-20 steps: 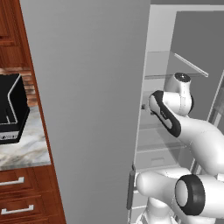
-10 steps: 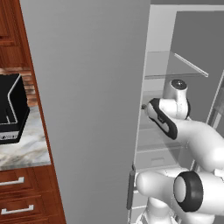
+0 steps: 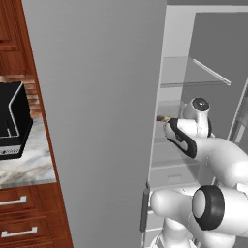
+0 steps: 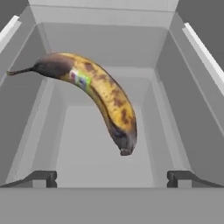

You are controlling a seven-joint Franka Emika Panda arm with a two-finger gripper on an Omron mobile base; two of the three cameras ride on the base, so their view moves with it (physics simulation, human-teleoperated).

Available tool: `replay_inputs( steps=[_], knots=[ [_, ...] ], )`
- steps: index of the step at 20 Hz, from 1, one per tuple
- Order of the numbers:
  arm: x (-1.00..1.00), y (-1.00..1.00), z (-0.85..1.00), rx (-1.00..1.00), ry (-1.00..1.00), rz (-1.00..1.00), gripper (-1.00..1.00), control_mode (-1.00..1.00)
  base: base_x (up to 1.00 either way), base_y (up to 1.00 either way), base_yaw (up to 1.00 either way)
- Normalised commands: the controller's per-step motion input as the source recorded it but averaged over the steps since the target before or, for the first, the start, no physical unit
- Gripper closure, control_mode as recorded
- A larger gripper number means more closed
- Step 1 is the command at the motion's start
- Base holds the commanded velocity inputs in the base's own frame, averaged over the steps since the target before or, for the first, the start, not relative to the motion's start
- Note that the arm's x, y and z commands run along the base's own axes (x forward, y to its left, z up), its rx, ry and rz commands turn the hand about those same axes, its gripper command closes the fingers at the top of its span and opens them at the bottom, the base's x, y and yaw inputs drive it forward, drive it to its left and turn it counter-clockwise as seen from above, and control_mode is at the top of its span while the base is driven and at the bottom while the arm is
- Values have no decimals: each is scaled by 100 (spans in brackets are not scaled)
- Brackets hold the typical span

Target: Retrieve the pear and banana from the fridge and place them into the bowl on the dining table.

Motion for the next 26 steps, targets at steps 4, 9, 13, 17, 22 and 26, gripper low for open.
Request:
replay_inputs(
  steps=[4, 9, 13, 17, 22, 26],
  knots=[
    [42, -33, 0, 0, 0, 0, -100, -100, 0, 0, 0],
    [49, -13, -14, 0, 2, 2, -100, -100, 0, 0, 0],
    [36, -1, -38, 0, 0, 4, -100, -100, 0, 0, 0],
    [31, 0, -48, 0, 0, 4, -100, -100, 0, 0, 0],
    [21, 2, -73, -2, 0, 3, 100, -100, 0, 0, 0],
    [3, 29, -100, -9, 2, 3, 100, -100, 0, 0, 0]
  ],
)
